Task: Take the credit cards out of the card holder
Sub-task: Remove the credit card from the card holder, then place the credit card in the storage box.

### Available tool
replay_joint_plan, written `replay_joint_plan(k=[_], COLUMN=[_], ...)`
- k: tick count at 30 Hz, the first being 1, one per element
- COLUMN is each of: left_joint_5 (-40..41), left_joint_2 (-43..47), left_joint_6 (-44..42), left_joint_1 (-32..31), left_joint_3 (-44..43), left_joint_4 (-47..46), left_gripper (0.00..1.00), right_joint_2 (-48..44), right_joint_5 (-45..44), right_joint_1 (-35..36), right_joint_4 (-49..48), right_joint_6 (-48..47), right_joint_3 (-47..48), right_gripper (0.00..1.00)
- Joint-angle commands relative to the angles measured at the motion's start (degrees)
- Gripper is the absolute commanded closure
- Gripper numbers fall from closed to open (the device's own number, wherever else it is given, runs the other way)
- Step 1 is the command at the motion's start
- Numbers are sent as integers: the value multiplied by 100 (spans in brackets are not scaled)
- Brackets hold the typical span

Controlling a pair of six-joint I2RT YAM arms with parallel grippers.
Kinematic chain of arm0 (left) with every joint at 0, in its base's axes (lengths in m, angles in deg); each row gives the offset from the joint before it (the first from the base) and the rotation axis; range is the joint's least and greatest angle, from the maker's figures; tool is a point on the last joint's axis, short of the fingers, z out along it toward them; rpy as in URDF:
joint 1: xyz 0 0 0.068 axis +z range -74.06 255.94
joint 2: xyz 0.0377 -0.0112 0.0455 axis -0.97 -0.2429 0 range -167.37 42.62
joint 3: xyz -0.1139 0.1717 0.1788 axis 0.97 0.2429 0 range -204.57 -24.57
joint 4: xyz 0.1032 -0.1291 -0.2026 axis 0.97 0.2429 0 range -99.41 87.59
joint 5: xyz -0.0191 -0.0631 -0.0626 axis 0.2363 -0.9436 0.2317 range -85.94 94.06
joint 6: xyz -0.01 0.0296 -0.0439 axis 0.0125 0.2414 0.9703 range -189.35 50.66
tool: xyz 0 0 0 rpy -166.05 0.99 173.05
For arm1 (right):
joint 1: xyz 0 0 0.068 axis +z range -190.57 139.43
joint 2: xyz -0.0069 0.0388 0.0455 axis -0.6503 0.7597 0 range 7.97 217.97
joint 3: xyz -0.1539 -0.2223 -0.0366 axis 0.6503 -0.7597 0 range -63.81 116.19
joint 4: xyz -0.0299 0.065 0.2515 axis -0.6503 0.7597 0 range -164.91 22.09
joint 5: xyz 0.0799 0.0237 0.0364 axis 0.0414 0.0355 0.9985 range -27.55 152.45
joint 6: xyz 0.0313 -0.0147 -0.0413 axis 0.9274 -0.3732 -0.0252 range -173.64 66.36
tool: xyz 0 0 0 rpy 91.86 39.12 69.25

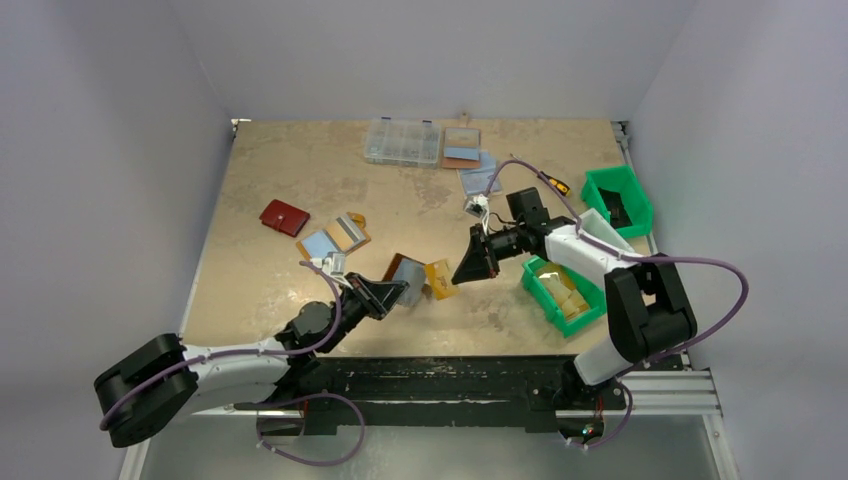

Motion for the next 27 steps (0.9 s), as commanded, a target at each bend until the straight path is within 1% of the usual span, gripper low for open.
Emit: replay_joint_plan(k=[1, 9, 13, 16, 20, 22, 27], left_joint_5=[202, 499, 695, 811, 841, 826, 679], left_joint_2=[399, 945, 1175, 1291, 1346, 1330, 1344], left_joint_6=[117, 249, 309, 293, 162, 55, -202], left_joint_1=[36, 86, 91, 96, 90, 97, 97], left_joint_3=[105, 179, 103, 2, -122, -220, -344], left_joint_4=[195, 1422, 2353, 3110, 3570, 3801, 4000], left_gripper=[100, 100, 100, 100, 100, 100, 100], right_joint_2=[-109, -174, -308, -575, -1167, -1382, -1531], right_joint_5=[-381, -936, -1210, -1642, -1843, -1992, -2465], right_joint_1=[-25, -29, -30, -95, -581, -862, -1533], right_joint_4=[1061, 2121, 2764, 3249, 3477, 3775, 5161], right_joint_6=[-1254, -2396, -3120, -3630, -3713, -3897, -4617], right_joint_3=[481, 832, 1106, 1253, 1268, 1330, 1772], right_gripper=[100, 100, 100, 100, 100, 100, 100])
